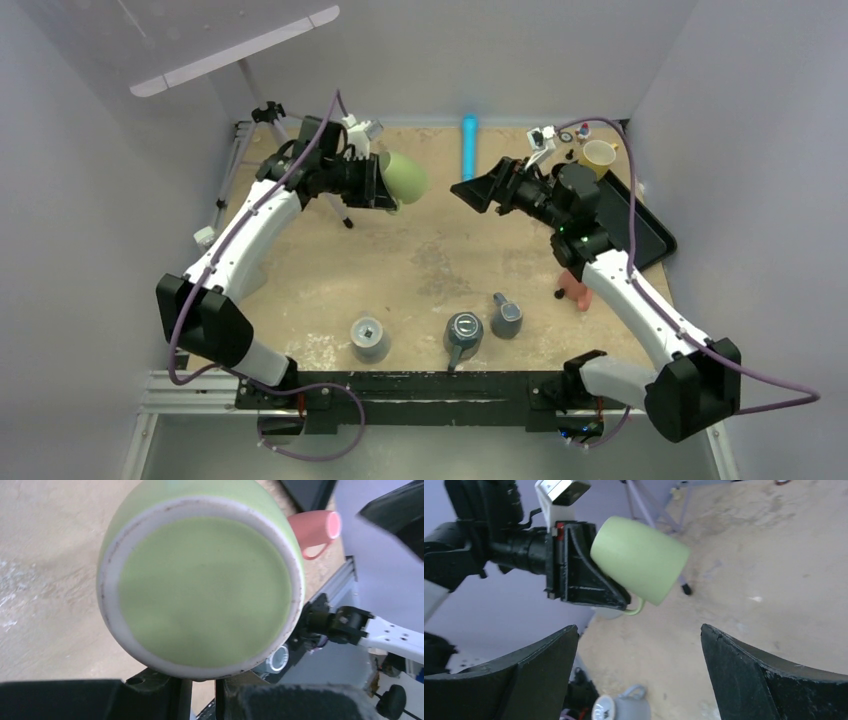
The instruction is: Turn the mug right side up
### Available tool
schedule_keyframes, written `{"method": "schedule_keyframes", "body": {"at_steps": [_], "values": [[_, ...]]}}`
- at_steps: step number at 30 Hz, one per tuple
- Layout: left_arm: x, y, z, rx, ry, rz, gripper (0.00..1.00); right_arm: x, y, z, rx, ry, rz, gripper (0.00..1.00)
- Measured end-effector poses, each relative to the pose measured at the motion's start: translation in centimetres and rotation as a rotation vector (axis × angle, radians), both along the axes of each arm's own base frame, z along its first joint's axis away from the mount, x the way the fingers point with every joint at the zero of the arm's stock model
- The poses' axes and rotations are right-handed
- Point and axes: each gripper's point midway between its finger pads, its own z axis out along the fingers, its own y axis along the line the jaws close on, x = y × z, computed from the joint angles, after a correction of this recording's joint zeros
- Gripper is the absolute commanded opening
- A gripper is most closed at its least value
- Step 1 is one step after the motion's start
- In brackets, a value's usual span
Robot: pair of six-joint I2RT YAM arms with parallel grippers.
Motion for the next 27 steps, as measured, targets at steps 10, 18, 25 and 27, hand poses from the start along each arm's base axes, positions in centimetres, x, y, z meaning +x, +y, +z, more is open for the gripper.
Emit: {"method": "schedule_keyframes", "body": {"at_steps": [10,18,25,27], "values": [[-1.6,-2.3,6.7,-0.169,-0.032,-0.074,0.00,-1.1,3.5,4.1,0.277,-0.034,0.117,0.97],[-3.3,-3.6,8.4,-0.212,-0.017,-0.122,0.00,0.6,5.0,3.6,0.321,0.018,0.149,0.95],[-3.5,-4.0,9.5,-0.243,-0.024,-0.131,0.00,-0.4,6.2,4.7,0.397,0.036,0.237,0.83],[-3.5,-4.2,9.6,-0.252,-0.022,-0.132,0.00,-1.3,6.8,5.6,0.431,0.032,0.283,0.80]]}}
